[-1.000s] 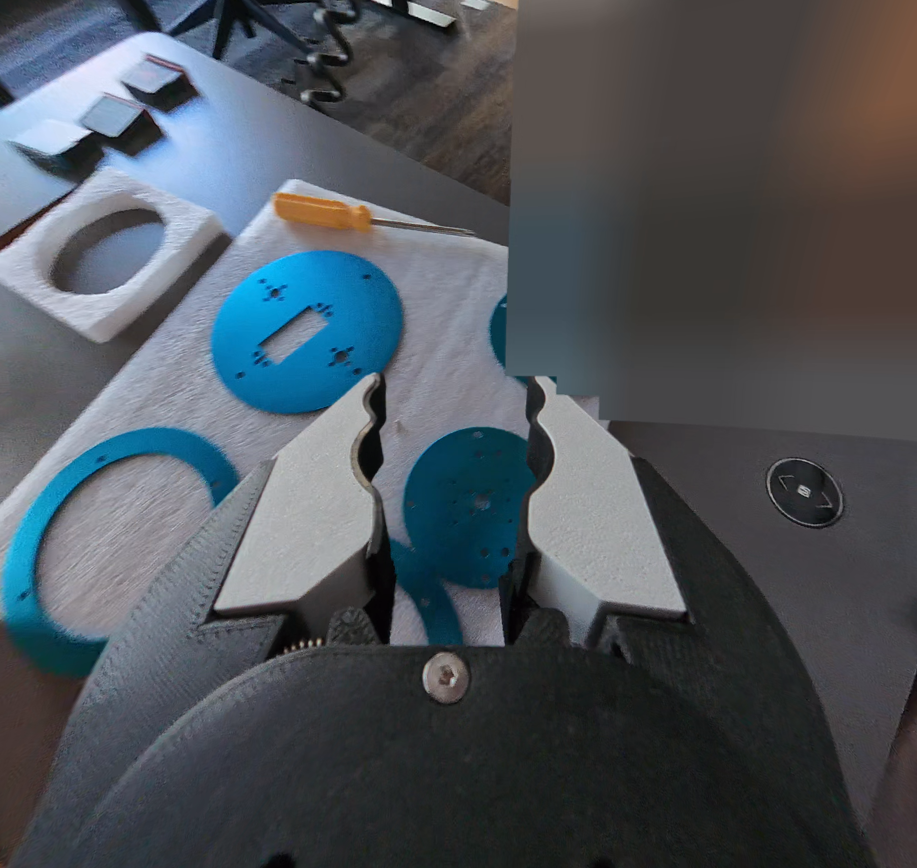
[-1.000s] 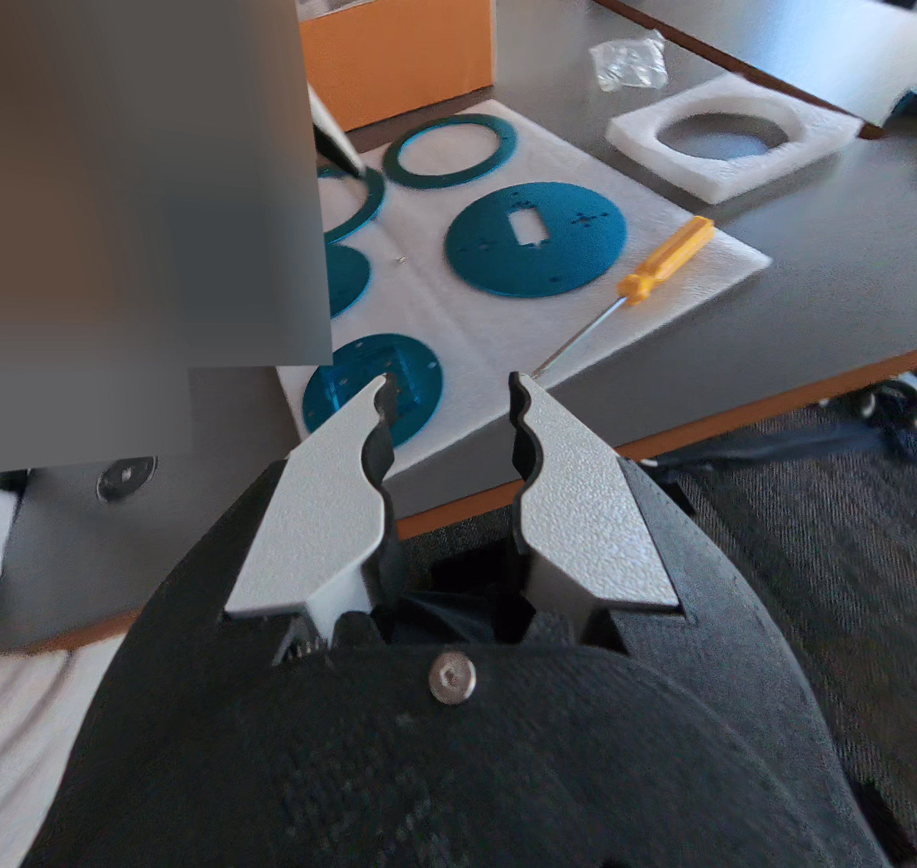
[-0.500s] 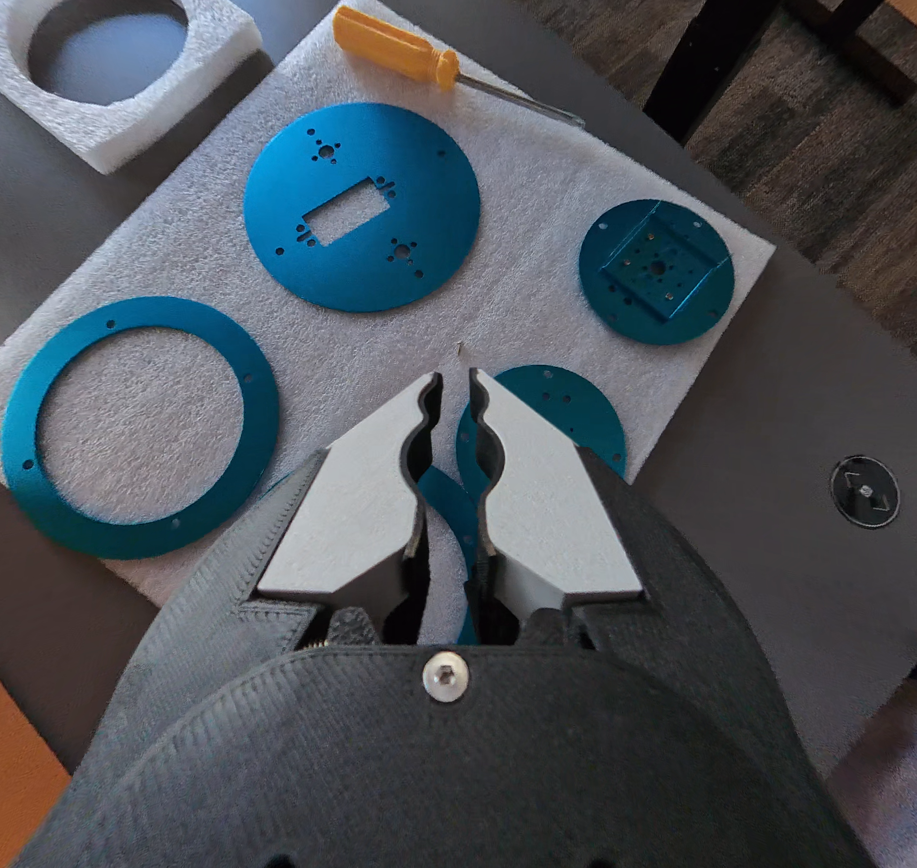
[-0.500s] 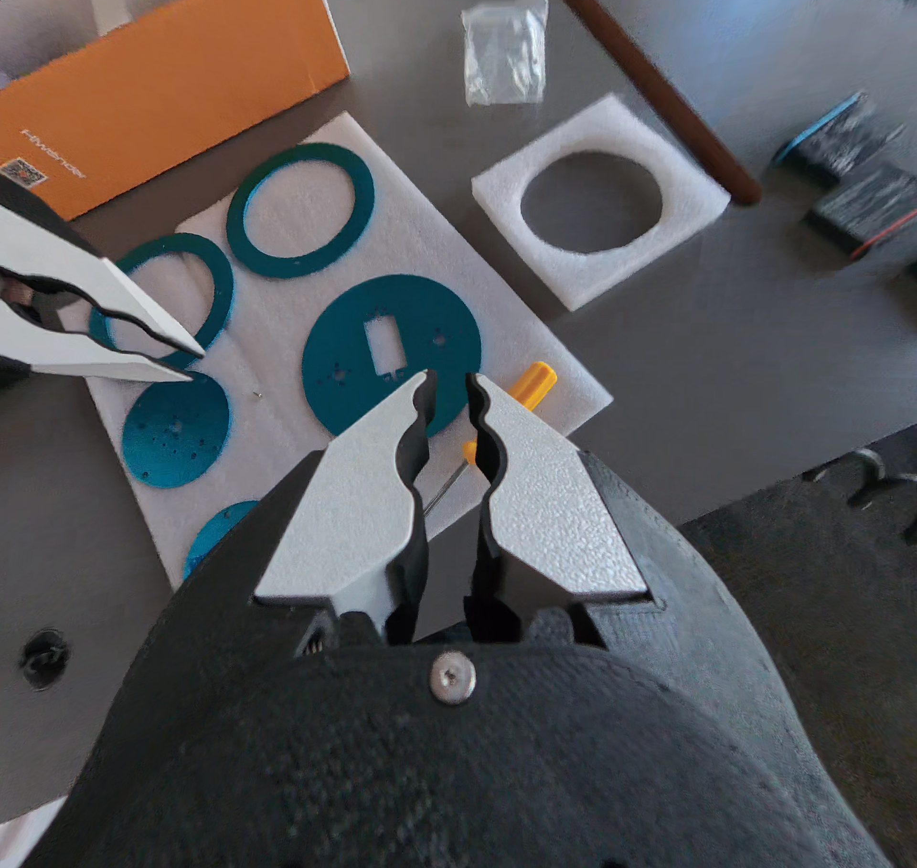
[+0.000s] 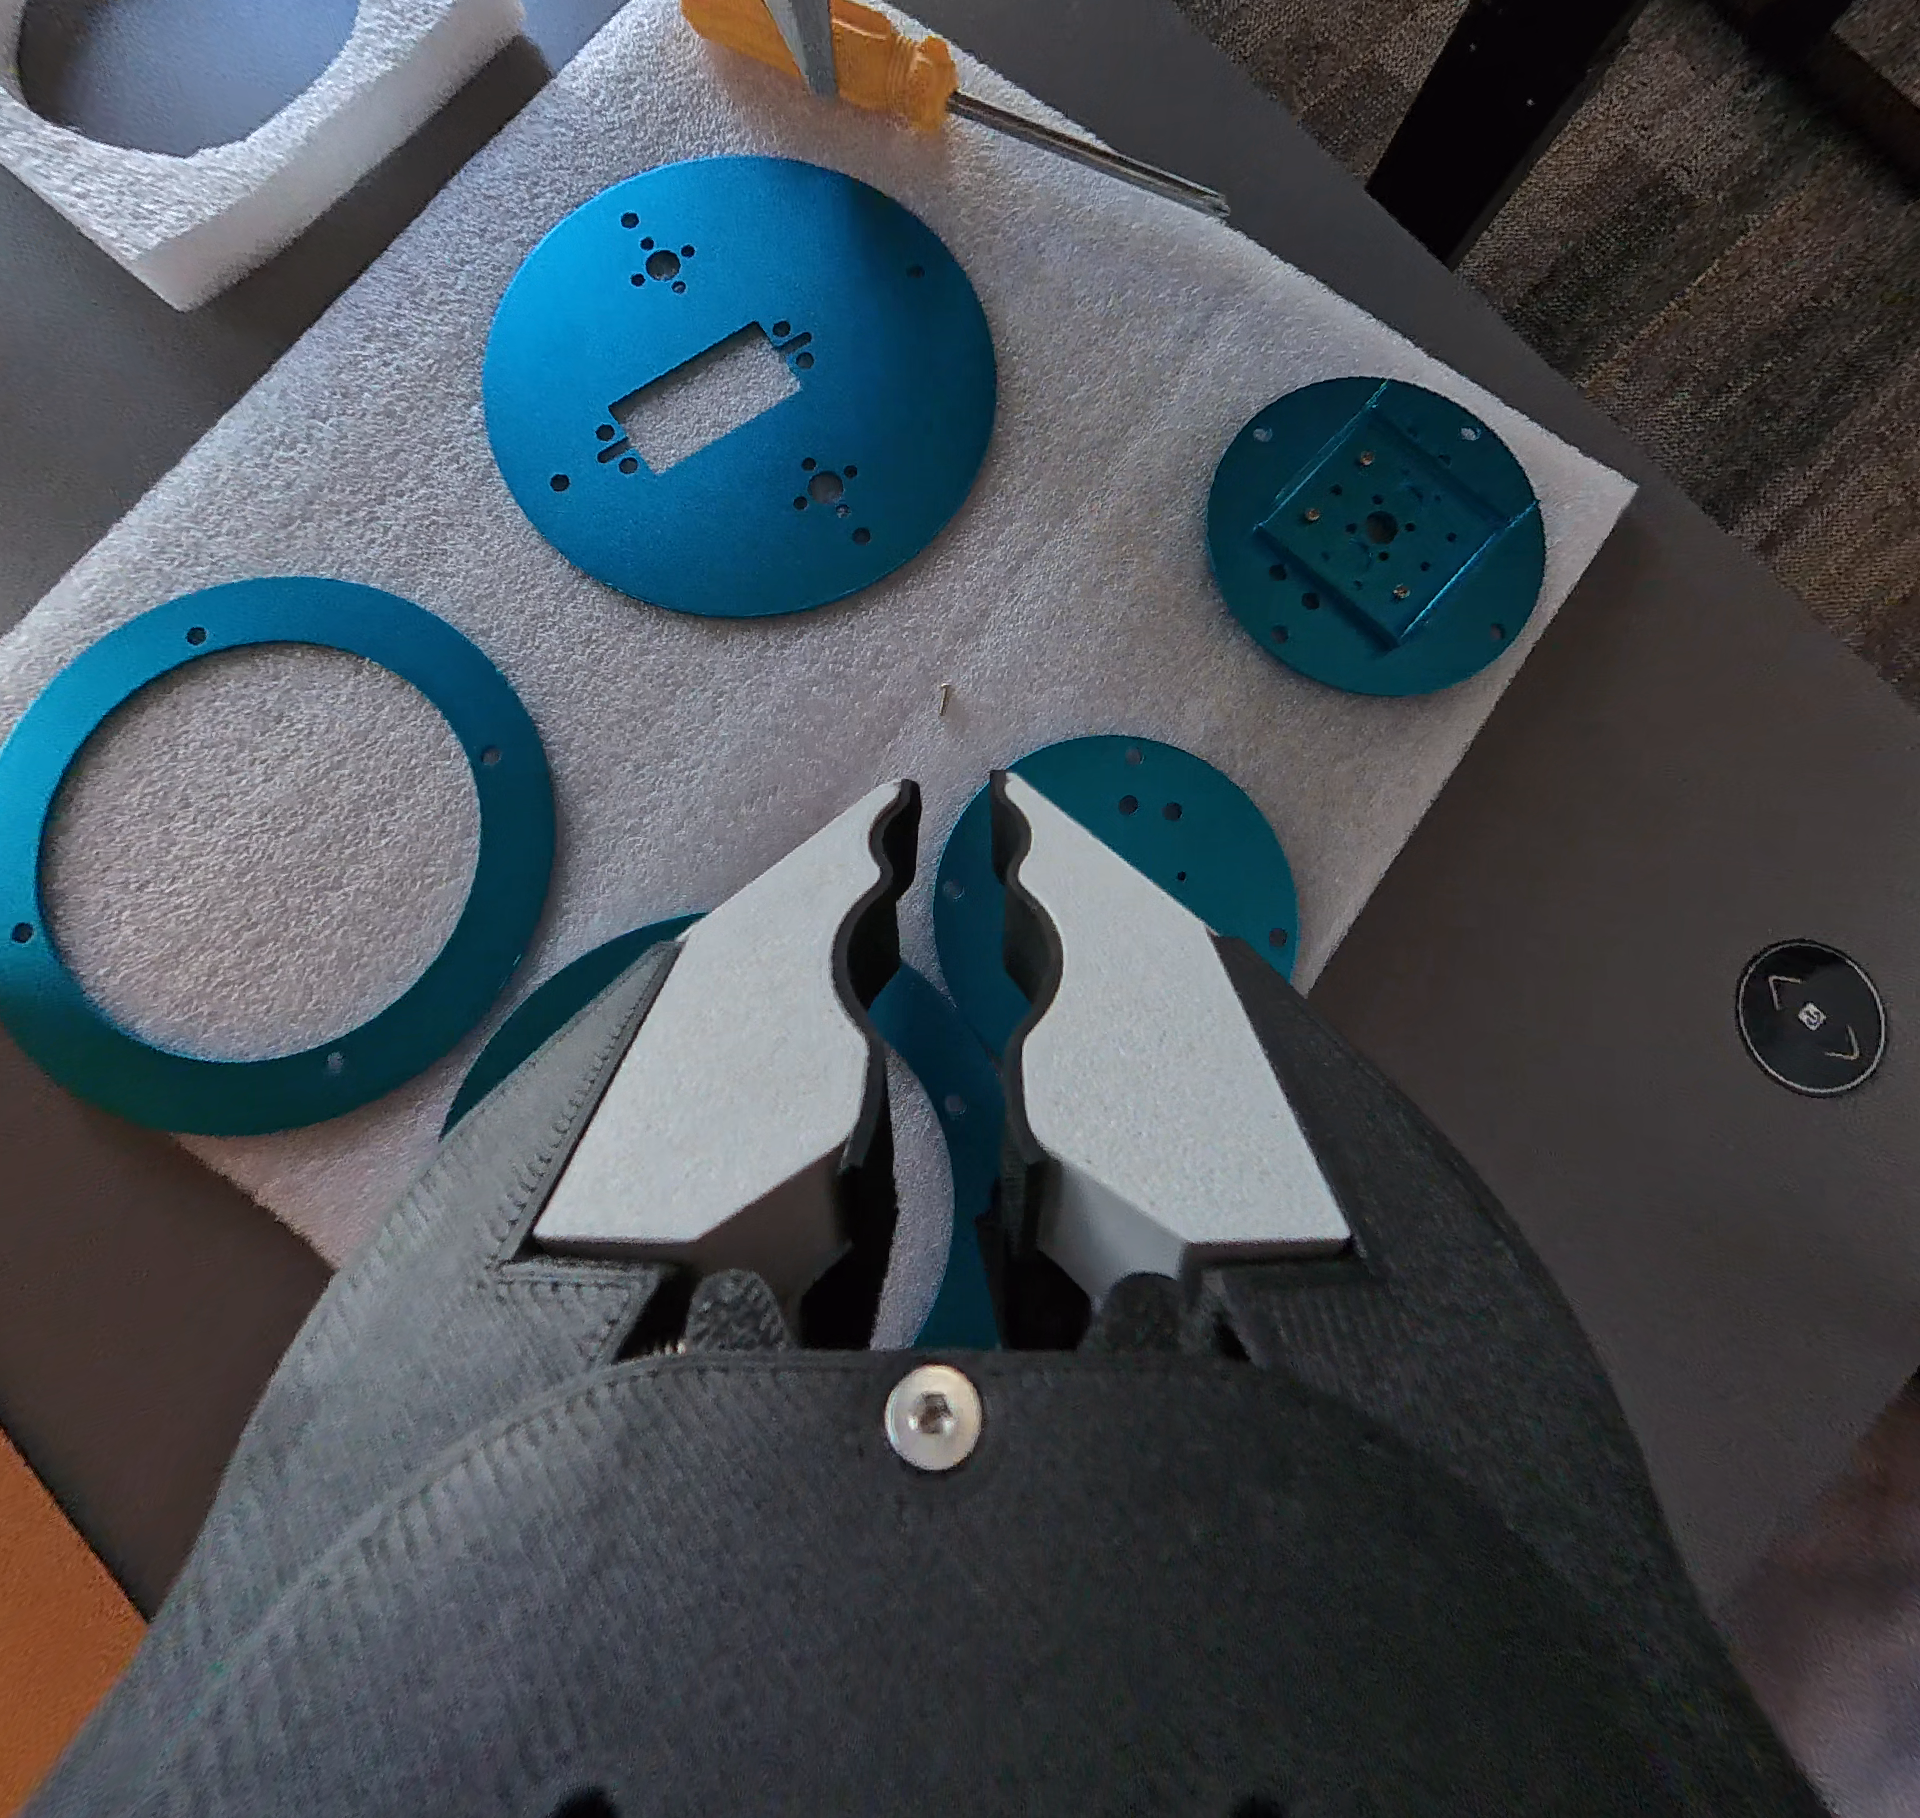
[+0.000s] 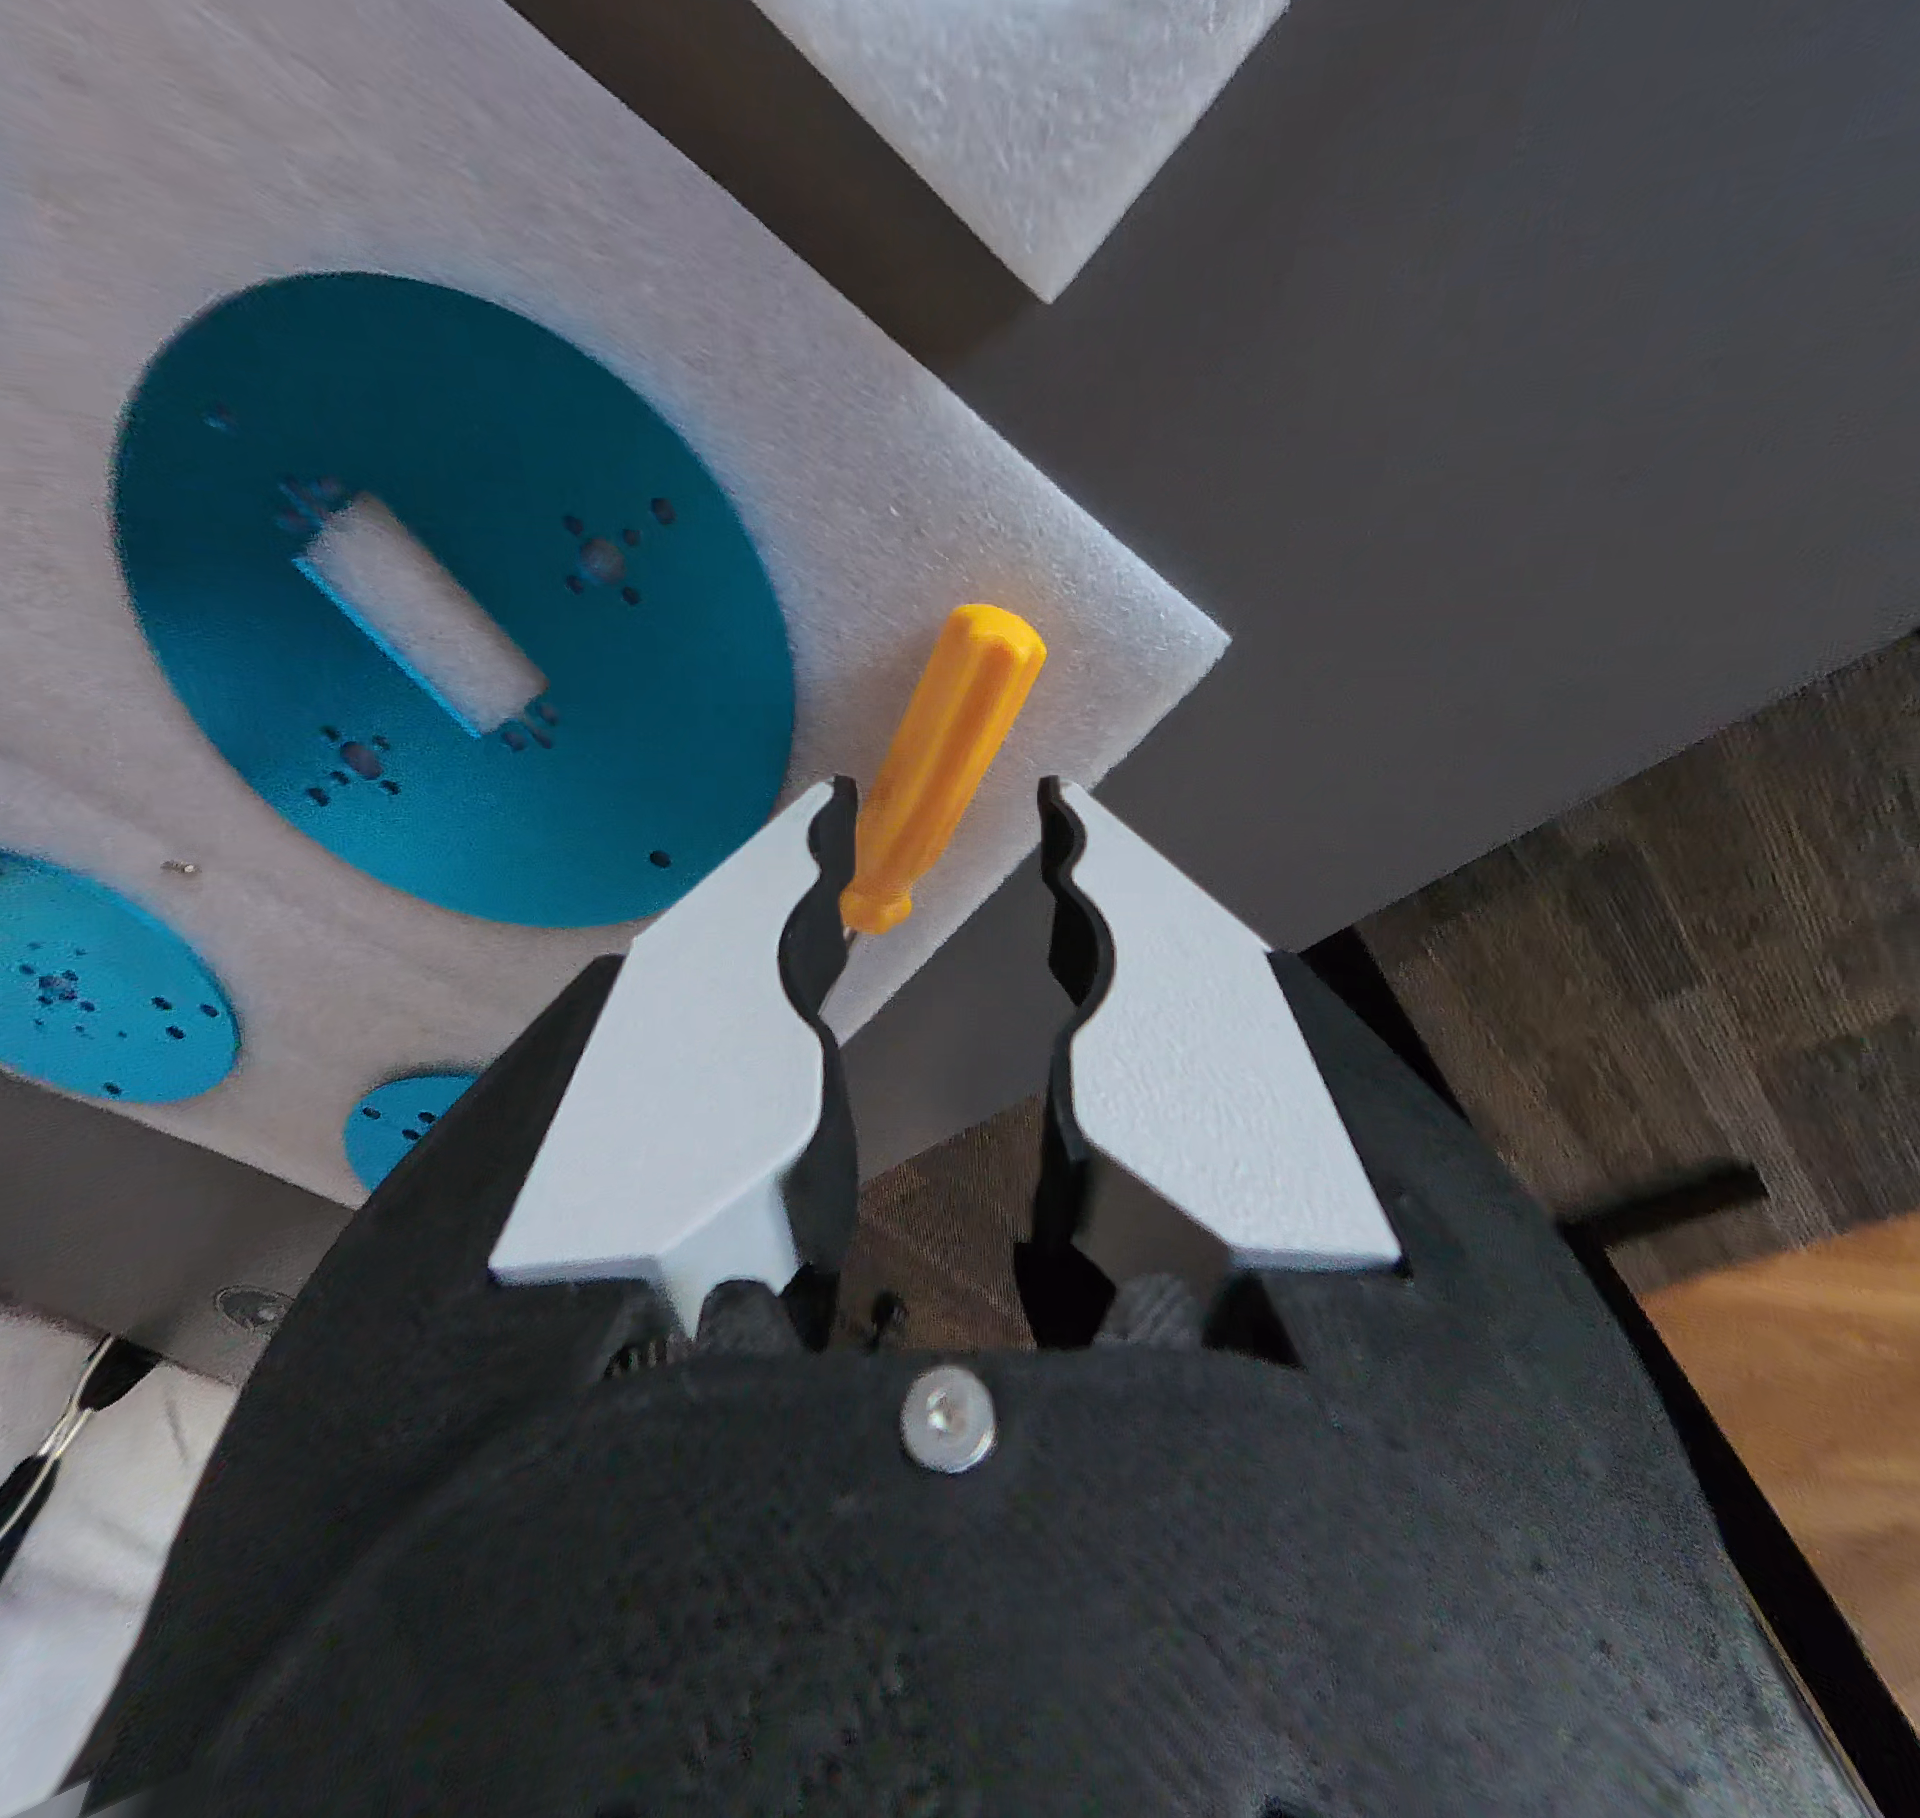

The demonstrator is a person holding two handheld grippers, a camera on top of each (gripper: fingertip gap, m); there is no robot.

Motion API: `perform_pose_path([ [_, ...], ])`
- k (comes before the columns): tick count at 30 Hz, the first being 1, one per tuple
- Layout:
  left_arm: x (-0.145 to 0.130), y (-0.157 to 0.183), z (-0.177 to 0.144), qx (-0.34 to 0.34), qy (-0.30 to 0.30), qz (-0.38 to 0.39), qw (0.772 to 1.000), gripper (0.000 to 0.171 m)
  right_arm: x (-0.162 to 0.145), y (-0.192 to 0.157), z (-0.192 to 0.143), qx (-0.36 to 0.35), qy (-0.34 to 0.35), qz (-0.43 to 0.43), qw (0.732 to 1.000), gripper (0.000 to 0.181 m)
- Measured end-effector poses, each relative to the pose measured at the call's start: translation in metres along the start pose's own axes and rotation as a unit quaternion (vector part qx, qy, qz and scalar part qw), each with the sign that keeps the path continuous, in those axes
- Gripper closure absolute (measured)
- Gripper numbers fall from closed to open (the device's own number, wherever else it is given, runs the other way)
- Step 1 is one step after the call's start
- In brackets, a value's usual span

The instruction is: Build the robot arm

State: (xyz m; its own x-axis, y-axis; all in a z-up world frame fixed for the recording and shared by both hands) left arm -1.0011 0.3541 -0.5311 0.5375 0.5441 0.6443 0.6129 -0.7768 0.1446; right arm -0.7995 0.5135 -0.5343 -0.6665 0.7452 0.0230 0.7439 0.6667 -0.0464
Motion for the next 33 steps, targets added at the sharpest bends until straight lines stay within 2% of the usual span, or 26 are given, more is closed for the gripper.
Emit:
perform_pose_path([
  [2,0.002,0.000,-0.002,0.002,-0.002,0.003,1.000,0.160,0.003,-0.001,0.008,0.002,-0.032,0.010,0.999,0.149],
  [6,0.007,-0.002,0.007,0.003,-0.036,0.025,0.999,0.160,0.007,-0.001,0.008,-0.009,-0.050,0.019,0.999,0.155],
  [11,0.018,-0.002,0.025,0.001,-0.070,0.066,0.995,0.158,0.006,0.000,0.002,-0.006,-0.041,0.026,0.999,0.162],
  [18,0.024,-0.002,0.040,0.006,-0.114,0.110,0.987,0.160,-0.012,-0.001,-0.034,0.010,0.047,0.026,0.999,0.164],
  [22,0.024,-0.001,0.041,0.006,-0.120,0.125,0.985,0.162,-0.019,-0.004,-0.055,0.012,0.085,0.014,0.996,0.164],
  [23,0.023,0.000,0.040,0.002,-0.120,0.134,0.984,0.171,-0.021,-0.005,-0.062,0.012,0.103,0.011,0.995,0.164],
  [25,0.022,0.002,0.041,0.009,-0.112,0.153,0.982,0.171,-0.026,-0.007,-0.079,0.015,0.153,0.008,0.988,0.164],
  [27,0.020,0.002,0.040,0.021,-0.089,0.166,0.982,0.171,-0.032,-0.013,-0.097,0.042,0.235,0.001,0.971,0.164],
  [29,0.017,-0.001,0.036,0.038,-0.060,0.165,0.984,0.171,-0.044,-0.023,-0.109,0.089,0.322,-0.011,0.942,0.164],
  [31,0.015,0.000,0.028,0.035,-0.008,0.158,0.987,0.171,-0.059,-0.032,-0.114,0.130,0.413,-0.024,0.901,0.164],
  [33,0.014,0.009,0.012,0.005,0.073,0.156,0.985,0.171,-0.076,-0.045,-0.117,0.179,0.506,-0.063,0.842,0.164],
])
Point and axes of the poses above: each gripper's, where its closed fingertips meet, z out along the fingers, x out of its top, y = z × x across the jaws, the point moved 9 cm from there along -z, back along the fingers, and after that the axes turned 9 degrees about -z, right-handed, at the moved point
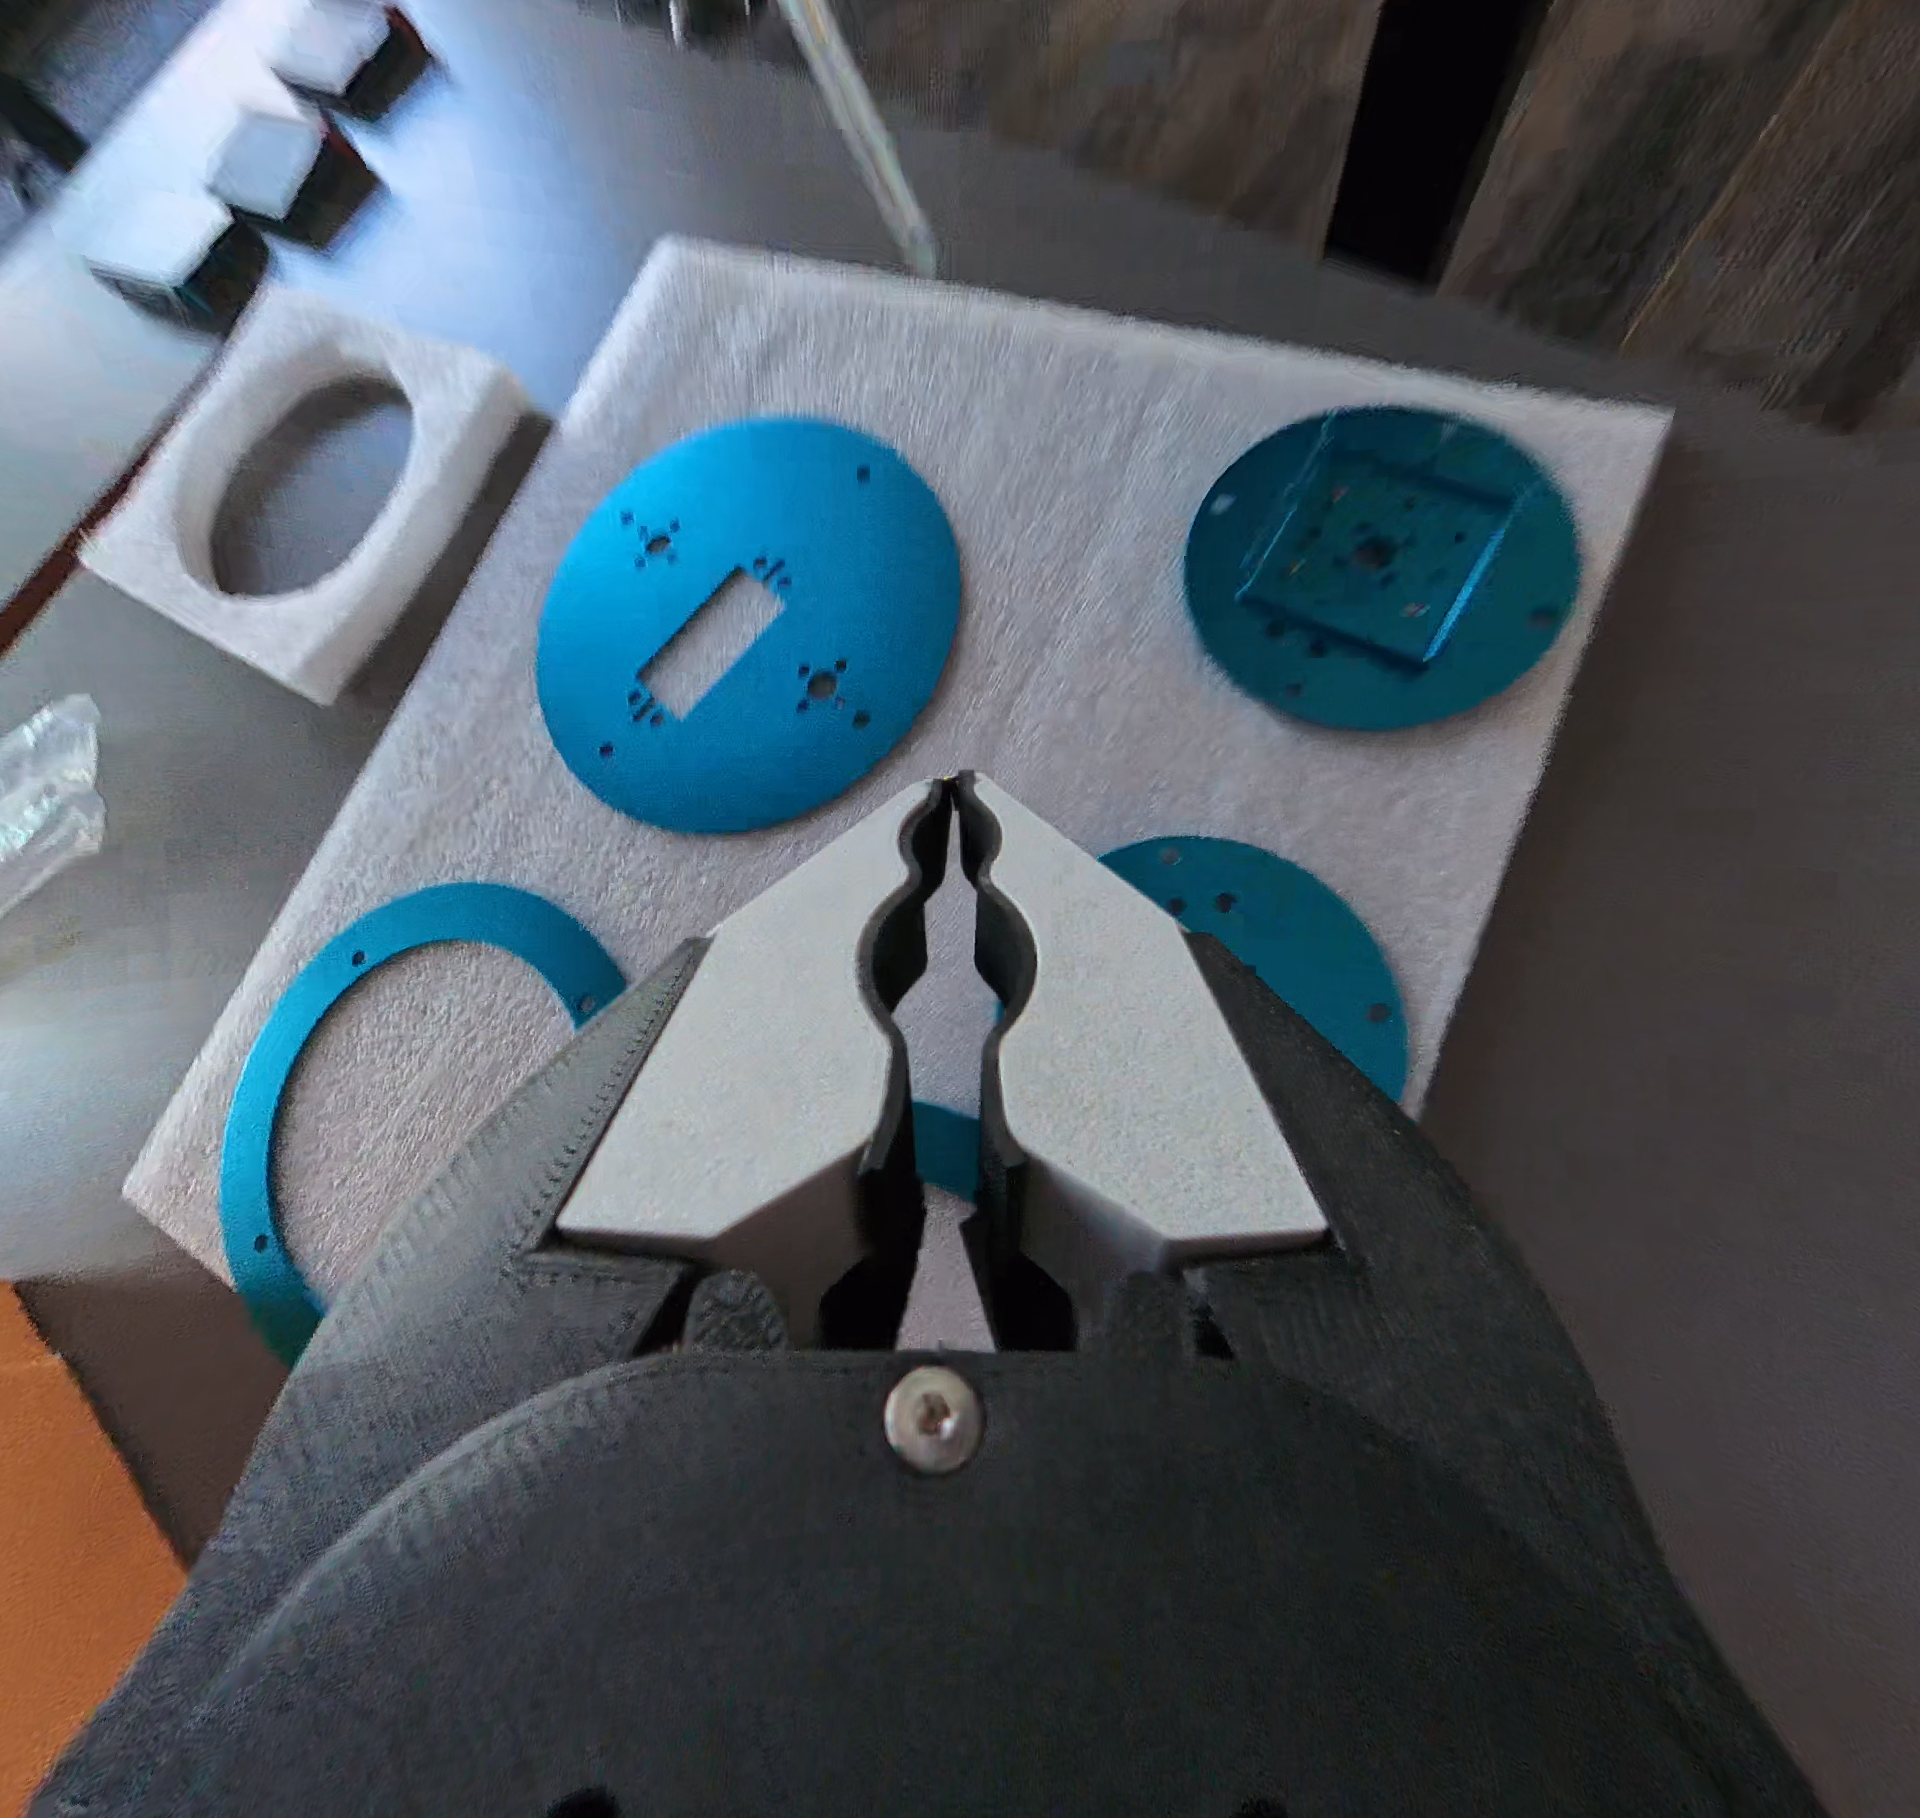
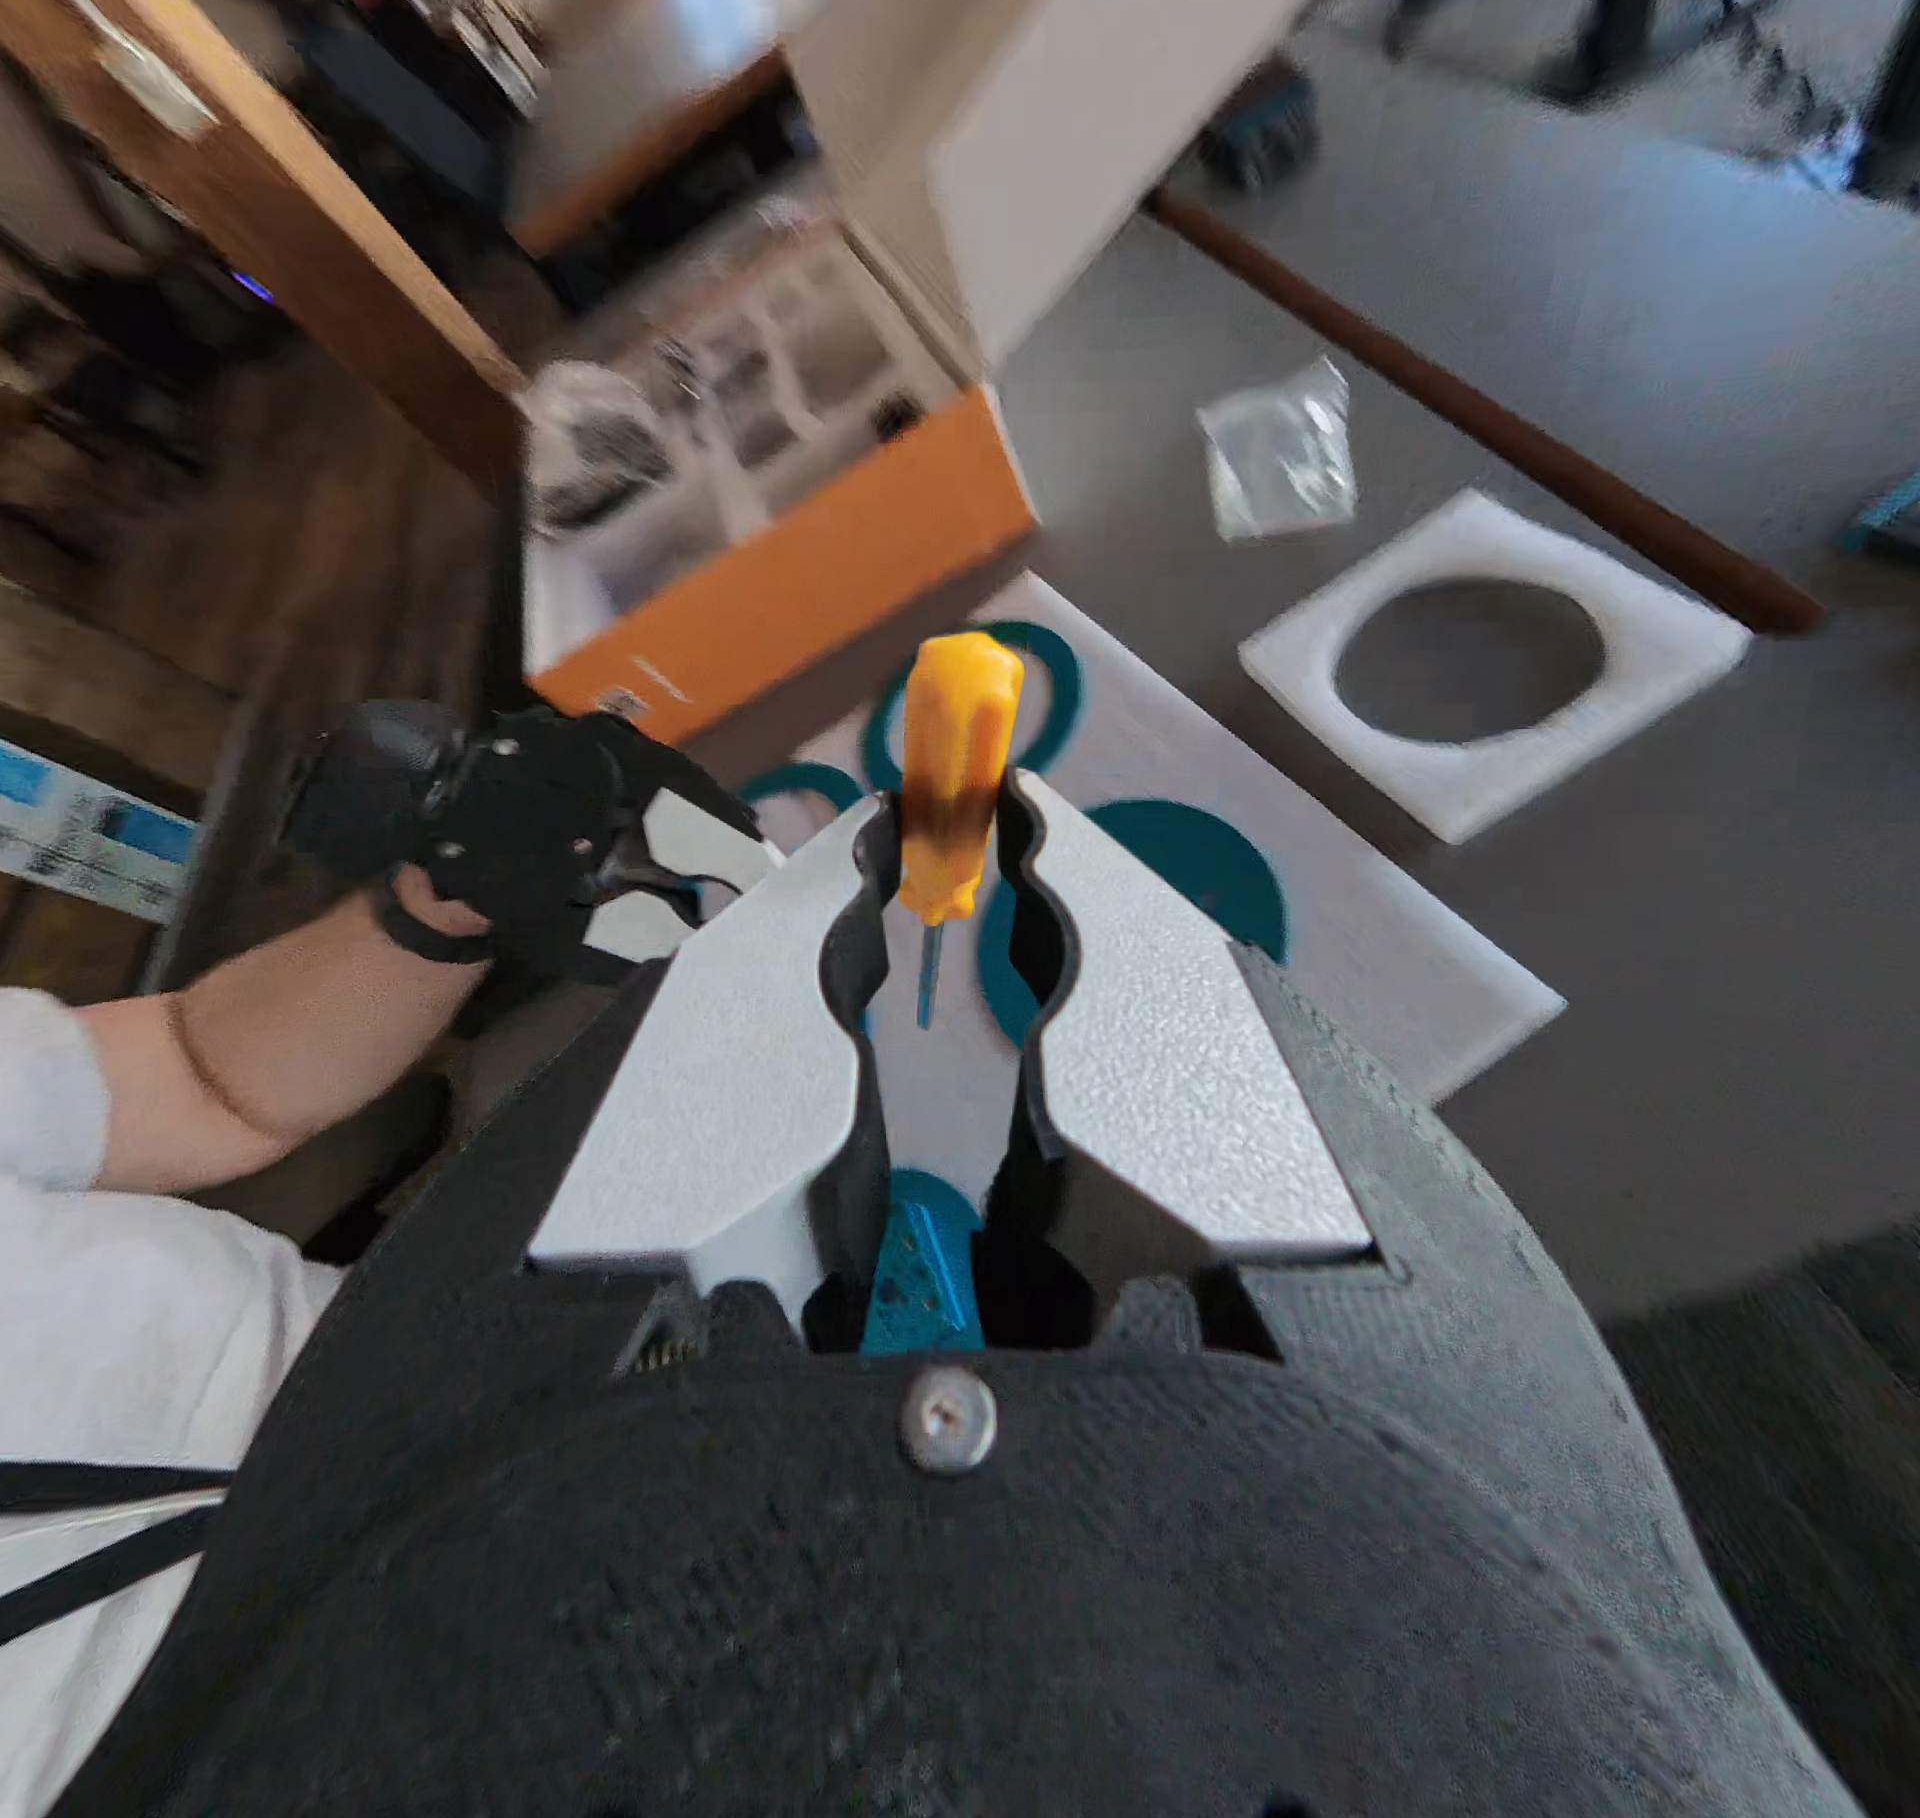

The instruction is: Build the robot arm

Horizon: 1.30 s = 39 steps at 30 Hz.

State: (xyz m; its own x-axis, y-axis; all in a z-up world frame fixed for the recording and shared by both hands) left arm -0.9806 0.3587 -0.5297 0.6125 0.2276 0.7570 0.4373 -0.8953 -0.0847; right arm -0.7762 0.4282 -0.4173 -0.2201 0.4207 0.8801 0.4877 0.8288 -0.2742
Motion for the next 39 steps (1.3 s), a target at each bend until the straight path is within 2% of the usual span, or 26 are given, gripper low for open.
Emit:
perform_pose_path([
  [3,0.008,0.016,-0.026,-0.034,0.119,-0.006,0.992,0.171,-0.015,-0.020,-0.016,0.072,0.122,0.010,0.990,0.164],
  [6,0.012,0.029,-0.044,-0.068,0.204,-0.020,0.976,0.171,-0.028,-0.036,-0.023,0.136,0.200,0.031,0.970,0.164],
  [13,0.018,0.042,-0.066,-0.162,0.297,-0.077,0.938,0.171,-0.028,-0.062,-0.025,0.175,0.236,-0.010,0.956,0.164],
  [16,0.019,0.041,-0.068,-0.180,0.308,-0.089,0.930,0.171,-0.024,-0.068,-0.029,0.180,0.240,-0.019,0.954,0.164],
  [22,0.020,0.043,-0.066,-0.171,0.294,-0.072,0.938,0.171,-0.021,-0.074,-0.031,0.186,0.227,-0.021,0.956,0.165],
  [39,0.018,0.046,-0.066,-0.183,0.282,-0.068,0.939,0.171,-0.028,-0.075,-0.028,0.188,0.203,-0.022,0.961,0.164],
])
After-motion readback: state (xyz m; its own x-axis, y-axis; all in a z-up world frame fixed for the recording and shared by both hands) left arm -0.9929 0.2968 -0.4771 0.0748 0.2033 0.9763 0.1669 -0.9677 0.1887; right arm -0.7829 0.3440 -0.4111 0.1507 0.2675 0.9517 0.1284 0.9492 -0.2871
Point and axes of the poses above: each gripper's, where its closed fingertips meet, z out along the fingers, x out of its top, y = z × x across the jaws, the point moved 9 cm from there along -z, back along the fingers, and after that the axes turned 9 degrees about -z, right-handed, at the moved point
